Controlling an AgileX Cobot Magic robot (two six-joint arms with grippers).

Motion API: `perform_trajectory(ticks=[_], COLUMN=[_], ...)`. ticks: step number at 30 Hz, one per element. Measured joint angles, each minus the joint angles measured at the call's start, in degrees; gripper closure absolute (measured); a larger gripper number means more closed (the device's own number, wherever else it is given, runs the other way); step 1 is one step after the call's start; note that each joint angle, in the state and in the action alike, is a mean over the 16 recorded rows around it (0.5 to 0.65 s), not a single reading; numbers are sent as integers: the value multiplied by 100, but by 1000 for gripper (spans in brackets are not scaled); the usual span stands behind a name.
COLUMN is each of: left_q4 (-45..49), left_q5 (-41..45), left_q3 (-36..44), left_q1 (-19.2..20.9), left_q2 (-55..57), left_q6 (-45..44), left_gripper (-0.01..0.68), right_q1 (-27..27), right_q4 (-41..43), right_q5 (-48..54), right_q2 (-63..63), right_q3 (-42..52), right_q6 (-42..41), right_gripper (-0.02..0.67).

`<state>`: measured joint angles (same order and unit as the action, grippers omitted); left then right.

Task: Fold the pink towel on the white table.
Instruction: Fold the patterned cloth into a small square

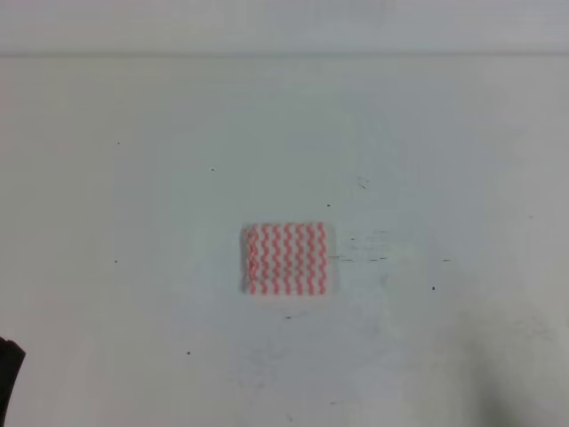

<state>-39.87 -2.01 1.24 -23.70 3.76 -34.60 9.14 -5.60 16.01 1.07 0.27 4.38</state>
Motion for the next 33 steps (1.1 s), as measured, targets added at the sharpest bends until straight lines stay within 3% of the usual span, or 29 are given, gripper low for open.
perform_trajectory(ticks=[20,33], left_q4=[417,2512], left_q5=[-75,697], left_q3=[-15,-23], left_q1=[87,1487], left_q2=[-6,-352], left_q6=[192,1938], left_gripper=[677,677], right_q1=[0,0], right_q4=[-9,-15], right_q5=[0,2], right_q2=[-11,-11], right_q3=[-8,-8], right_q6=[0,0], right_gripper=[667,667])
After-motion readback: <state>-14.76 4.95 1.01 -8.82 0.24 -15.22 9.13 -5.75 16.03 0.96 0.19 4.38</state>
